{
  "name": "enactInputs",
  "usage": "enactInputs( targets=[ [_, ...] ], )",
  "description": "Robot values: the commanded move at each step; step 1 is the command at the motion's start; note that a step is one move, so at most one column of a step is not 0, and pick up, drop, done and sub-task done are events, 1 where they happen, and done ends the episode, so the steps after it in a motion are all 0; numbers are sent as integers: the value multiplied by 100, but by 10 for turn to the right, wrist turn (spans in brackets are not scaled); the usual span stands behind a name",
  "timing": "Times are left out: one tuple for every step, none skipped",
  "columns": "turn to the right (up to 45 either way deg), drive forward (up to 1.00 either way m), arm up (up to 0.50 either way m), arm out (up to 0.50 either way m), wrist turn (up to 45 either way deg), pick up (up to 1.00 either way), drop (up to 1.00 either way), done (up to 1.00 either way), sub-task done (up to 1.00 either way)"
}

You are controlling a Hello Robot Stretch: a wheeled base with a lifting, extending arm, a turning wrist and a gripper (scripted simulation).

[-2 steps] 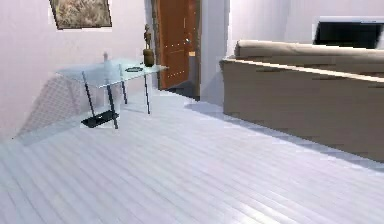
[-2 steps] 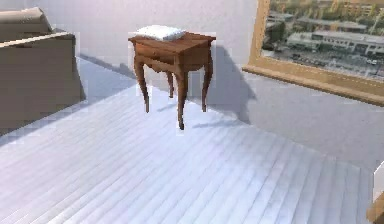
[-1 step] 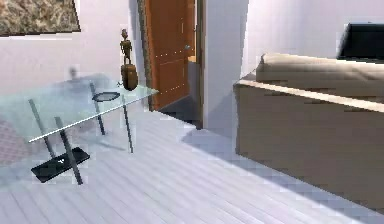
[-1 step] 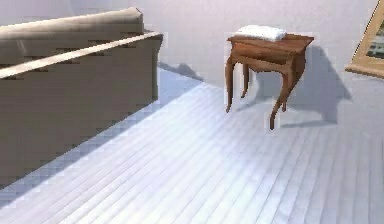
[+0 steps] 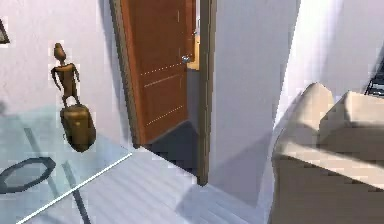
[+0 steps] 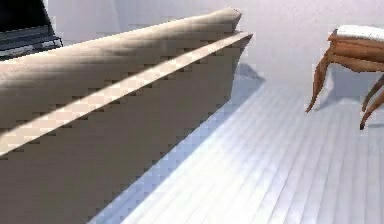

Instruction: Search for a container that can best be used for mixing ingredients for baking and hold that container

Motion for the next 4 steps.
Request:
enactInputs(
  targets=[
    [0, 100, 0, 0, 0, 0, 0, 0, 0],
    [-450, 0, 0, 0, 0, 0, 0, 0, 0],
    [-60, 0, 0, 0, 0, 0, 0, 0, 0],
    [0, 25, 0, 0, 0, 0, 0, 0, 0]
  ],
)
